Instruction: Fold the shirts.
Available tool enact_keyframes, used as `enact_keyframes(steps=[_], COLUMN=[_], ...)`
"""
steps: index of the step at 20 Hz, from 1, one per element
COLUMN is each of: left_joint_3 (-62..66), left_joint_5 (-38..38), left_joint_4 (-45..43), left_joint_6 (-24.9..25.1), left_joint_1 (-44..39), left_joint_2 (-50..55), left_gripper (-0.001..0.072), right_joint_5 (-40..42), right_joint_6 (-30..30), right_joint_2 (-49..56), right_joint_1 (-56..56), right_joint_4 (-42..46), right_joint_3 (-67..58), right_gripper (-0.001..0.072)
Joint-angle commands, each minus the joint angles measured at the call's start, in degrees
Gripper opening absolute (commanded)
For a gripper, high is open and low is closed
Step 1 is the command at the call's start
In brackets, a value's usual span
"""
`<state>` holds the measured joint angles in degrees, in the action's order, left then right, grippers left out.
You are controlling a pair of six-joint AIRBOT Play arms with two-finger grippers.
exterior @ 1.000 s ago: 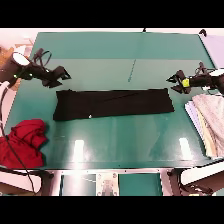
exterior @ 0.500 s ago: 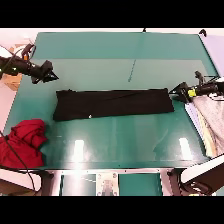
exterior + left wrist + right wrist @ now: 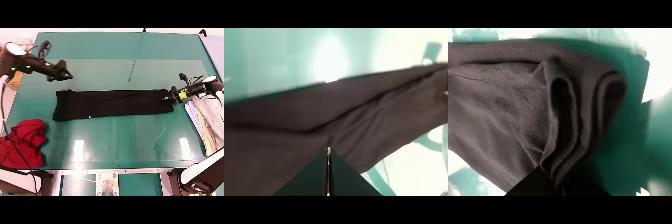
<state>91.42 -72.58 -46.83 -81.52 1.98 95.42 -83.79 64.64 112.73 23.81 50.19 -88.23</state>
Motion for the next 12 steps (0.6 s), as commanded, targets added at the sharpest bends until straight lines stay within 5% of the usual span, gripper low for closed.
enact_keyframes(steps=[1,12], left_joint_3=[0.07,3.65], left_joint_5=[6.75,29.33], left_joint_4=[-0.15,7.54], left_joint_6=[1.05,1.03], left_joint_1=[-8.66,-38.25], left_joint_2=[0.90,20.04], left_gripper=[0.0031,0.0031], right_joint_5=[-5.29,-16.09], right_joint_6=[1.16,8.20], right_joint_2=[-1.97,-29.70], right_joint_1=[-0.26,-1.66], right_joint_4=[-1.18,-4.02], right_joint_3=[-5.44,-9.64], right_gripper=[0.0016,0.0016])
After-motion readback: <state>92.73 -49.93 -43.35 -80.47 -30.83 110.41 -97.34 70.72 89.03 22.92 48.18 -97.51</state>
